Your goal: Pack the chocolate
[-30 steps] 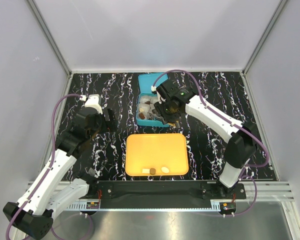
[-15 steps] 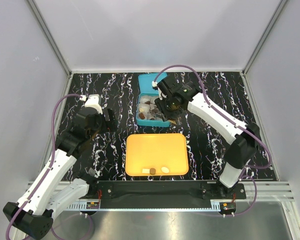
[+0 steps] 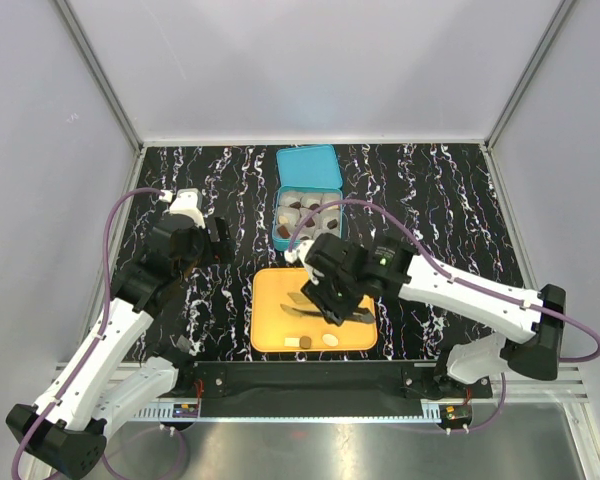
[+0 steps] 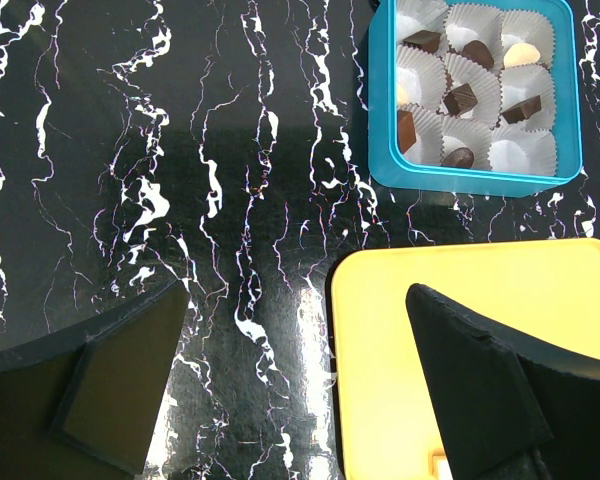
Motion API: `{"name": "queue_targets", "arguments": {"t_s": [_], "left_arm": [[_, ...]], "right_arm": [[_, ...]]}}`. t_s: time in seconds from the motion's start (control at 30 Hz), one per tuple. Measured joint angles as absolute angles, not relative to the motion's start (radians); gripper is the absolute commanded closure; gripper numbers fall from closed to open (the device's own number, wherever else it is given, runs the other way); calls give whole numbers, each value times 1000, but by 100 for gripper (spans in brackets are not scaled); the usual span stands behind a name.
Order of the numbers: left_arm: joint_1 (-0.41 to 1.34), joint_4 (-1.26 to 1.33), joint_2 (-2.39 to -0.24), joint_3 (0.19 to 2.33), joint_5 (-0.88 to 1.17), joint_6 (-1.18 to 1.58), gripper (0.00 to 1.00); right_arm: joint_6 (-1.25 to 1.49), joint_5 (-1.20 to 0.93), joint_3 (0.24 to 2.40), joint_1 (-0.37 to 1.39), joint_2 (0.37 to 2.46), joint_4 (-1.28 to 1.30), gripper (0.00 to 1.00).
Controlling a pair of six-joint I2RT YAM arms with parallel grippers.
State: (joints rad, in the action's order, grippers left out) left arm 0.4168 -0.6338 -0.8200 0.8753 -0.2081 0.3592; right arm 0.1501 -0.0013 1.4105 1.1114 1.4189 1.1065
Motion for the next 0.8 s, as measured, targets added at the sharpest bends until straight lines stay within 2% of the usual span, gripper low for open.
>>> {"name": "queue_targets", "arguments": {"t_s": [0.27, 0.8], "left_arm": [[417, -634, -820, 875, -208, 359, 1], [417, -634, -820, 875, -209, 359, 1]], "right_arm": [[167, -73, 1288, 1174, 1356, 1087, 51], [168, -72, 1267, 1232, 1395, 1067, 52]]}}
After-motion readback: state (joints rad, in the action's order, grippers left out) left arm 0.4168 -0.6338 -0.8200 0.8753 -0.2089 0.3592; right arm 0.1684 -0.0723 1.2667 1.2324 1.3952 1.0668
